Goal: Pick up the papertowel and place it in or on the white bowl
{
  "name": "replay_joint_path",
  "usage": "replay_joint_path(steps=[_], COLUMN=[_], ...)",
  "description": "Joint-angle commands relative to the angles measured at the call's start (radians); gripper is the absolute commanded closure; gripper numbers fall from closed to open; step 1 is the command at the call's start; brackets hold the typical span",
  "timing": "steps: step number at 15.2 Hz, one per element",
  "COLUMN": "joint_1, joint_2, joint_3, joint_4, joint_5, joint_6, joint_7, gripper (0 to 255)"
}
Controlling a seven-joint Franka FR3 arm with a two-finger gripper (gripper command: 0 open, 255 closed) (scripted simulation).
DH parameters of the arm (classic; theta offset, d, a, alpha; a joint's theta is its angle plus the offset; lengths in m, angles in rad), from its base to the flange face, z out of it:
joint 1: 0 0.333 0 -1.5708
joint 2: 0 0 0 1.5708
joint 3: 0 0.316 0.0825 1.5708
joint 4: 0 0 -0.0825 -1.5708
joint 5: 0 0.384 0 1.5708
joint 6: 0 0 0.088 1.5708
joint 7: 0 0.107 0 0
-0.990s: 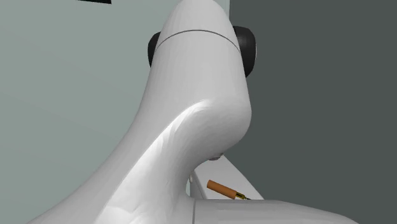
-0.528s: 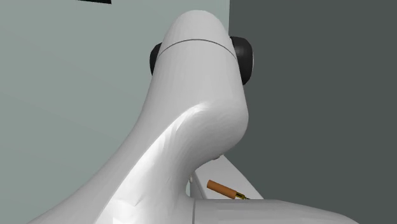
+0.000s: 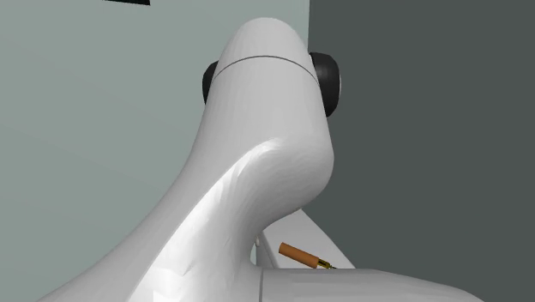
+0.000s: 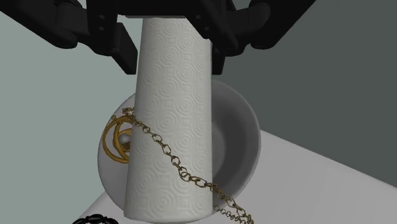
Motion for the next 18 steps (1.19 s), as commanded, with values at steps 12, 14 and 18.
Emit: replay_joint_path(steps=[12, 14, 18], joint_1=[0.024, 0.024, 0.024], joint_2=[-0.136, -0.136, -0.136], joint_3=[-0.001, -0.001, -0.001], joint_4=[-0.118, -0.118, -0.118], joint_5=[-0.010, -0.010, -0.010], joint_6=[-0.024, -0.024, -0.025], joint_7=[0.014, 0.014, 0.014], gripper=[0, 0, 0])
